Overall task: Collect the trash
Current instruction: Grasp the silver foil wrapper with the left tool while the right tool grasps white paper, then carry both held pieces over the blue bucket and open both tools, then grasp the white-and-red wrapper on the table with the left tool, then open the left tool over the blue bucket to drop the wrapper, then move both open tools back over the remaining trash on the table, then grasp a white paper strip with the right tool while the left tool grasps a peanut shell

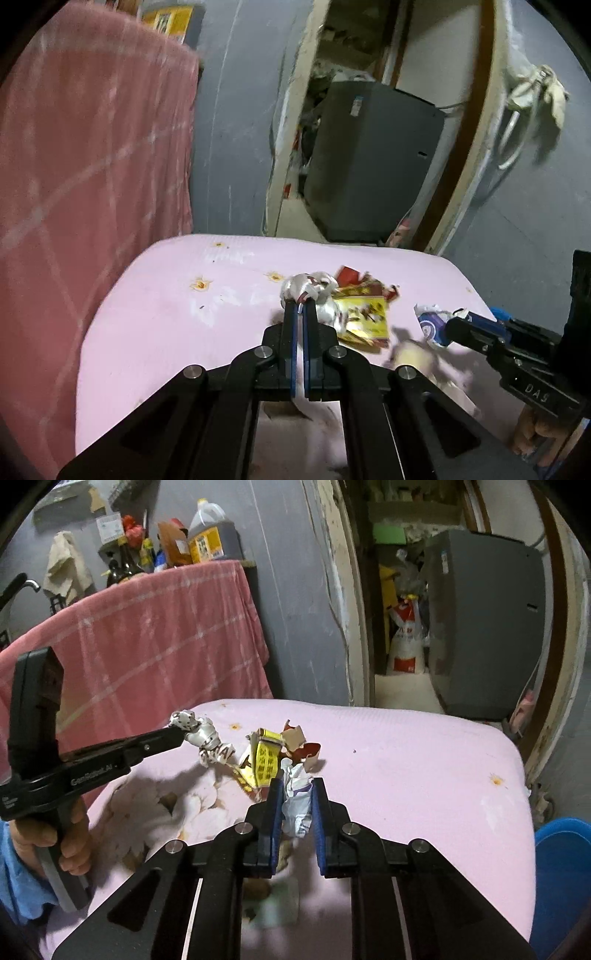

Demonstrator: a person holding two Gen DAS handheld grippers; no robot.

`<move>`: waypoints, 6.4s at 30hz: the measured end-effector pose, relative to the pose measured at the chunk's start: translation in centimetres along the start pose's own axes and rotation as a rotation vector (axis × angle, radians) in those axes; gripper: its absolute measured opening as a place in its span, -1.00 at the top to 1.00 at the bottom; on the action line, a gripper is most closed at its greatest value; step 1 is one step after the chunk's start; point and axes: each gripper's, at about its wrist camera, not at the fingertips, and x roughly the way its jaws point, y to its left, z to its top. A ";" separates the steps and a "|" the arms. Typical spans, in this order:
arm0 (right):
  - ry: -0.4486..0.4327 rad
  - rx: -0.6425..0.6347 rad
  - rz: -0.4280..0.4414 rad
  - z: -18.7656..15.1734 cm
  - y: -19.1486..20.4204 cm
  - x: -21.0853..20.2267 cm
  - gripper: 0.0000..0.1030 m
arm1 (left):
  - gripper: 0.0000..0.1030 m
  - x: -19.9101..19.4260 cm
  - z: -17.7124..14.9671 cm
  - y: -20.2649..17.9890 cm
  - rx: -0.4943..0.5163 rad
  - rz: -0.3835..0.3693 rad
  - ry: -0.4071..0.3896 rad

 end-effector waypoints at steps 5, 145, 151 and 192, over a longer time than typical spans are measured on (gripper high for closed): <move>-0.130 0.035 -0.004 -1.0 -0.3 -3.3 0.75 | 0.99 -2.3 -2.2 -2.3 0.065 0.026 -0.076; -0.633 -0.099 -0.184 -2.3 4.0 -17.2 -1.00 | -0.94 -15.4 -2.8 -5.9 0.000 0.102 -0.417; -0.524 -0.163 -0.163 -2.9 5.9 -13.5 -1.00 | -0.94 -13.5 -4.3 -2.8 -0.036 0.155 -0.339; 0.070 -0.040 -0.100 -5.6 -1.8 -4.5 0.89 | -0.92 -1.4 -4.7 -4.3 0.056 0.045 0.086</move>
